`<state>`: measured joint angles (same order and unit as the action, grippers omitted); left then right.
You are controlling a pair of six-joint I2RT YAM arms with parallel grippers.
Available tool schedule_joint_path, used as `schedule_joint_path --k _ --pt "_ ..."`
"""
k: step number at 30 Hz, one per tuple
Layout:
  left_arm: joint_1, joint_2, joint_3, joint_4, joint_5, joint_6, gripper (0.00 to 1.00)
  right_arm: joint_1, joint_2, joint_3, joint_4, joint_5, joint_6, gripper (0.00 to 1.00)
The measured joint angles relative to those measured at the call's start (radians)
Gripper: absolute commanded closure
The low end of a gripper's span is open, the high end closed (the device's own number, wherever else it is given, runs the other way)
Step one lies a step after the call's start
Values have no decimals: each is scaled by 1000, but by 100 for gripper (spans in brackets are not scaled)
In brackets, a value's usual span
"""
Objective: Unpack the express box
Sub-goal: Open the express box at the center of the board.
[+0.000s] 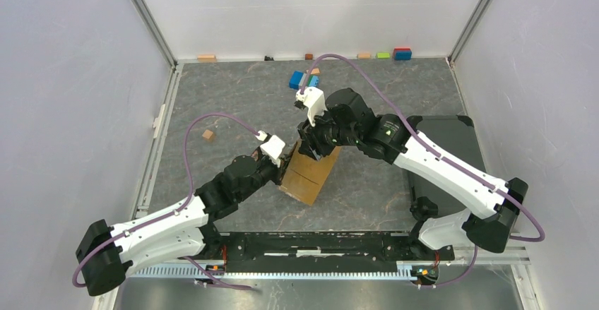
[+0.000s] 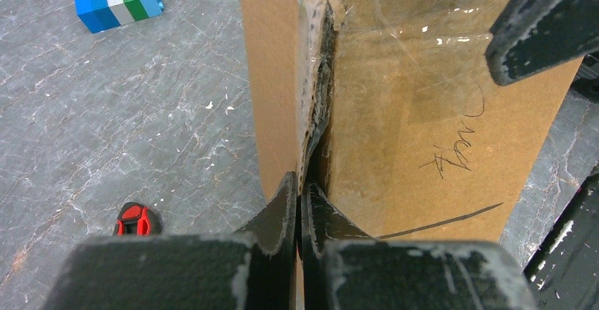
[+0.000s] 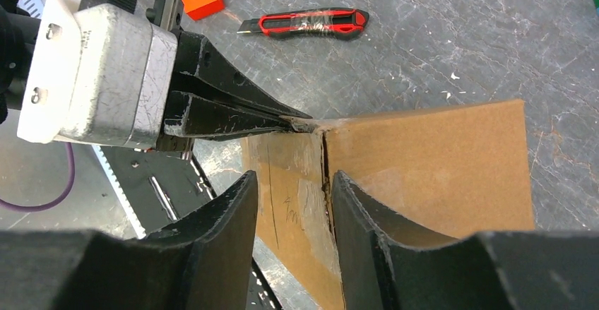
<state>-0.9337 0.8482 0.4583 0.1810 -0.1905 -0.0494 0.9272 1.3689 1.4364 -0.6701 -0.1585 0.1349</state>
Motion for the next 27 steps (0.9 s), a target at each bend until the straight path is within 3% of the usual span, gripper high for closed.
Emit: schedule_joint_path --k 27 --pt "-5 8 -1 8 -2 14 98 -3 -8 -3 -37 -9 21 54"
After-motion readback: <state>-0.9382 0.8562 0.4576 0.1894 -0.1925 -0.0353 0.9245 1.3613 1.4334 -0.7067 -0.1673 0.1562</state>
